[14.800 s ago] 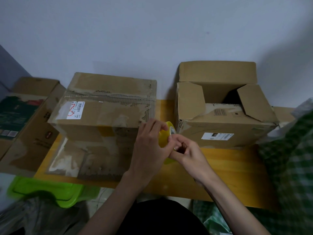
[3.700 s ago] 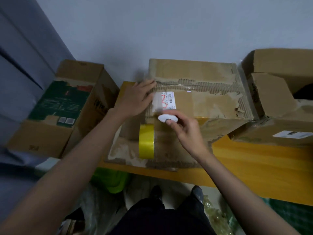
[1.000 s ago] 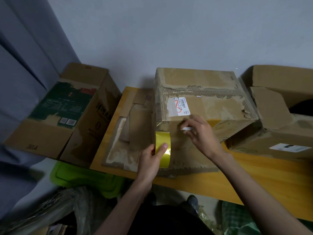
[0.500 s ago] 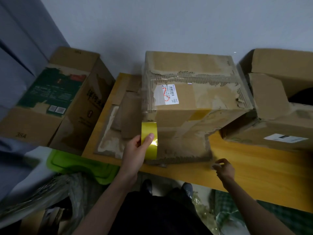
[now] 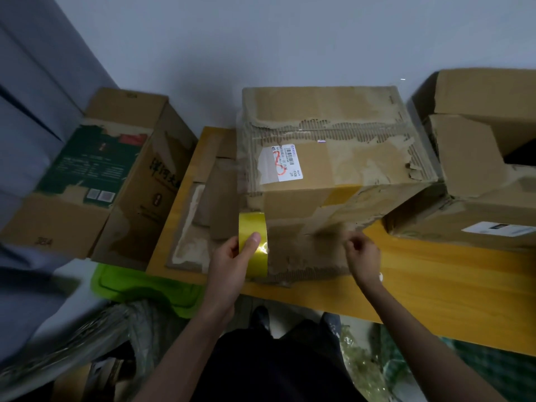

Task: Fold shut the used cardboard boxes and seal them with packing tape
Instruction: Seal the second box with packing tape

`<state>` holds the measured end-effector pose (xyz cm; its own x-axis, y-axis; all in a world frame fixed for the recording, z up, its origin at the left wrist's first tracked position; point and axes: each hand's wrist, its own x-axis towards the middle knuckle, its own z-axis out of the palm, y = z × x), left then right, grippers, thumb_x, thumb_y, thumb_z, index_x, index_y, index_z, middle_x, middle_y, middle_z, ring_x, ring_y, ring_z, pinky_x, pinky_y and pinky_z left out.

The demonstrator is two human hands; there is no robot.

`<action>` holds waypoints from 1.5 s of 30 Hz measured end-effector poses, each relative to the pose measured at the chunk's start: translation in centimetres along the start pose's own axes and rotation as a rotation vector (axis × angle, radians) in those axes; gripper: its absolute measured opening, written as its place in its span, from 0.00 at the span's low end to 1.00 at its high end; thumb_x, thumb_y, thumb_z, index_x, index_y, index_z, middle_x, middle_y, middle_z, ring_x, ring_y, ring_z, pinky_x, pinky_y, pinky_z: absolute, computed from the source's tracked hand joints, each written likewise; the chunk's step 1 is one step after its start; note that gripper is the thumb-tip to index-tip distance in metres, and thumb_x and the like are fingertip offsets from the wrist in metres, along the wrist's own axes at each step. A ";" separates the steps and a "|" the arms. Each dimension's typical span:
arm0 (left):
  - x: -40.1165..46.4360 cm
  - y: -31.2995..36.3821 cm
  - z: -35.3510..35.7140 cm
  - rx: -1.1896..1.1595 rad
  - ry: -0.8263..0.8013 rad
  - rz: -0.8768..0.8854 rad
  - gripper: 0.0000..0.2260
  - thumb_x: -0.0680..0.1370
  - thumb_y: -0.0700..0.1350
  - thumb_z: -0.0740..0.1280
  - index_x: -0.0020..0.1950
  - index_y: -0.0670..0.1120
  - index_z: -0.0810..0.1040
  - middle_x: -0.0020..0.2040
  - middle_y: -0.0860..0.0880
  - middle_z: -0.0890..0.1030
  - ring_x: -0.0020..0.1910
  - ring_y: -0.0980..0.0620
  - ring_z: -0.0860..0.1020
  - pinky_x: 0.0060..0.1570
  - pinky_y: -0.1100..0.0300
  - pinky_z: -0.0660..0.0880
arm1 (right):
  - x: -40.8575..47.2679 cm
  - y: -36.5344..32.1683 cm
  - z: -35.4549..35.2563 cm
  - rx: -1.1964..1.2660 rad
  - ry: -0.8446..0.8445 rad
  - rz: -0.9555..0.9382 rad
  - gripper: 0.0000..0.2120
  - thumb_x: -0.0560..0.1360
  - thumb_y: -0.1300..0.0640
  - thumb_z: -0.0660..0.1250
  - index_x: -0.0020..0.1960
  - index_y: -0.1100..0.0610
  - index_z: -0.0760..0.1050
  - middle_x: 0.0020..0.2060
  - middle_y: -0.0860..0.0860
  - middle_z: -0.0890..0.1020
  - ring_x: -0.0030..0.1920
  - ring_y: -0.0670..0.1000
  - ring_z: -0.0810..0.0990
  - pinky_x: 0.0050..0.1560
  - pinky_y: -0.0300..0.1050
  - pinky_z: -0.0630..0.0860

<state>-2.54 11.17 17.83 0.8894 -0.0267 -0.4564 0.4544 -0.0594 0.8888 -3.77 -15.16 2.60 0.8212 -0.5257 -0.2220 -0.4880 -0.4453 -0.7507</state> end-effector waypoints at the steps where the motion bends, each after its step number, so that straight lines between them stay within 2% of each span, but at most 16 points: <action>1: 0.0 -0.1 0.0 -0.002 -0.002 -0.005 0.09 0.81 0.52 0.67 0.55 0.51 0.84 0.50 0.51 0.86 0.51 0.52 0.84 0.59 0.45 0.79 | -0.7 -3.6 0.3 0.125 -0.069 -0.041 0.09 0.81 0.60 0.64 0.55 0.54 0.83 0.53 0.53 0.85 0.50 0.50 0.82 0.51 0.47 0.80; 3: 0.0 -0.2 0.0 -0.014 -0.007 -0.008 0.09 0.81 0.52 0.67 0.55 0.50 0.84 0.50 0.50 0.86 0.51 0.51 0.84 0.58 0.44 0.80 | -2.5 -10.4 0.5 0.326 -0.250 -0.066 0.10 0.81 0.59 0.65 0.55 0.52 0.84 0.52 0.46 0.86 0.54 0.47 0.81 0.56 0.44 0.78; 5: 0.1 -0.3 0.0 -0.021 -0.006 0.003 0.09 0.80 0.52 0.67 0.56 0.50 0.84 0.50 0.51 0.86 0.51 0.51 0.84 0.57 0.46 0.80 | -4.0 -15.1 0.7 0.457 -0.420 -0.009 0.08 0.79 0.52 0.69 0.55 0.49 0.85 0.51 0.43 0.86 0.57 0.44 0.80 0.60 0.43 0.75; 9: 0.3 -0.7 -0.3 -0.023 -0.002 0.020 0.10 0.80 0.52 0.67 0.56 0.50 0.84 0.49 0.52 0.86 0.49 0.53 0.84 0.49 0.54 0.81 | -5.1 -19.2 1.4 0.577 -0.552 0.139 0.13 0.73 0.45 0.75 0.54 0.49 0.86 0.49 0.45 0.87 0.55 0.45 0.82 0.59 0.43 0.77; 14: 0.7 -1.4 -0.6 0.013 0.009 0.027 0.09 0.80 0.52 0.68 0.54 0.49 0.85 0.46 0.51 0.86 0.44 0.54 0.84 0.41 0.62 0.77 | -5.3 -21.1 2.9 0.645 -0.644 0.255 0.11 0.74 0.62 0.75 0.56 0.61 0.84 0.40 0.51 0.86 0.35 0.43 0.82 0.36 0.36 0.78; 18: 1.0 -2.2 -0.6 0.034 0.018 -0.001 0.09 0.80 0.51 0.68 0.53 0.49 0.85 0.46 0.51 0.86 0.42 0.59 0.82 0.38 0.69 0.75 | -5.0 -21.0 3.6 0.589 -0.622 0.300 0.06 0.74 0.65 0.74 0.50 0.63 0.85 0.34 0.49 0.84 0.28 0.41 0.79 0.24 0.32 0.70; 22: 1.3 -3.4 -0.2 0.075 -0.011 -0.050 0.08 0.80 0.51 0.68 0.51 0.49 0.85 0.44 0.50 0.86 0.38 0.60 0.81 0.35 0.69 0.73 | -5.1 -19.5 4.2 0.490 -0.578 0.306 0.02 0.74 0.65 0.74 0.46 0.61 0.85 0.33 0.46 0.85 0.35 0.48 0.79 0.34 0.39 0.70; 26: 1.4 -4.6 -0.2 0.161 -0.079 -0.043 0.11 0.78 0.55 0.70 0.49 0.49 0.85 0.44 0.48 0.86 0.43 0.49 0.83 0.41 0.56 0.75 | -5.4 -17.4 3.1 0.523 -0.610 0.356 0.05 0.76 0.63 0.72 0.48 0.57 0.86 0.42 0.52 0.87 0.44 0.53 0.81 0.39 0.42 0.73; 29: 1.5 -5.0 0.3 0.260 -0.064 0.019 0.09 0.76 0.55 0.73 0.45 0.51 0.82 0.40 0.54 0.82 0.42 0.52 0.80 0.41 0.56 0.74 | -5.8 -16.0 1.2 0.588 -0.616 0.359 0.06 0.77 0.63 0.71 0.50 0.57 0.86 0.42 0.52 0.87 0.42 0.50 0.84 0.36 0.40 0.79; 32: 1.5 -3.9 1.0 0.300 0.050 0.187 0.13 0.74 0.52 0.75 0.55 0.54 0.77 0.48 0.55 0.80 0.45 0.62 0.79 0.43 0.64 0.75 | -6.4 -15.0 -0.7 0.615 -0.540 0.303 0.05 0.76 0.64 0.72 0.51 0.60 0.86 0.39 0.52 0.87 0.37 0.46 0.83 0.36 0.37 0.77; 34: 1.7 -2.8 1.6 0.358 -0.007 0.311 0.16 0.74 0.49 0.76 0.60 0.55 0.78 0.52 0.55 0.78 0.48 0.64 0.78 0.45 0.67 0.75 | -6.9 -14.4 -2.0 0.602 -0.501 0.247 0.06 0.76 0.64 0.72 0.52 0.62 0.85 0.39 0.51 0.86 0.34 0.40 0.81 0.33 0.32 0.74; 37: 2.0 -1.8 3.3 0.426 -0.142 0.372 0.12 0.71 0.47 0.77 0.53 0.57 0.82 0.52 0.51 0.79 0.49 0.59 0.80 0.51 0.58 0.80 | -7.1 -13.2 -3.8 0.639 -0.472 0.151 0.07 0.77 0.66 0.70 0.53 0.67 0.84 0.36 0.48 0.85 0.30 0.36 0.77 0.32 0.27 0.70; 39: 1.7 -1.4 4.8 0.418 -0.119 0.390 0.11 0.69 0.50 0.76 0.49 0.60 0.82 0.50 0.51 0.81 0.50 0.58 0.80 0.51 0.58 0.79 | -7.2 -12.8 -5.0 0.642 -0.462 0.098 0.07 0.79 0.66 0.68 0.53 0.65 0.84 0.36 0.47 0.85 0.37 0.38 0.80 0.41 0.29 0.73; 41: 1.3 -1.1 6.2 0.420 -0.081 0.411 0.12 0.69 0.47 0.78 0.47 0.60 0.81 0.49 0.53 0.82 0.50 0.59 0.80 0.50 0.61 0.76 | -7.2 -12.1 -6.0 0.604 -0.444 0.051 0.09 0.80 0.62 0.67 0.52 0.56 0.86 0.48 0.52 0.86 0.53 0.47 0.81 0.57 0.40 0.74; 43: 1.0 -0.8 7.4 0.428 -0.058 0.417 0.10 0.70 0.46 0.79 0.47 0.57 0.83 0.49 0.54 0.82 0.49 0.59 0.80 0.50 0.60 0.77 | -7.0 -11.4 -7.0 0.549 -0.415 0.025 0.11 0.80 0.60 0.67 0.51 0.48 0.87 0.58 0.56 0.80 0.61 0.52 0.76 0.60 0.46 0.73; 45: 1.0 -0.7 8.7 0.420 -0.053 0.396 0.09 0.68 0.52 0.78 0.47 0.57 0.84 0.48 0.57 0.82 0.49 0.57 0.81 0.49 0.51 0.80 | -6.9 -10.7 -8.1 0.533 -0.373 0.018 0.12 0.79 0.61 0.69 0.51 0.45 0.87 0.59 0.54 0.74 0.64 0.51 0.74 0.64 0.50 0.74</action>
<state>-2.44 2.48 16.40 0.9788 -0.1767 -0.1033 0.0186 -0.4259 0.9046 -6.59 -12.63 17.19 0.9085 -0.2002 -0.3667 -0.3679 0.0329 -0.9293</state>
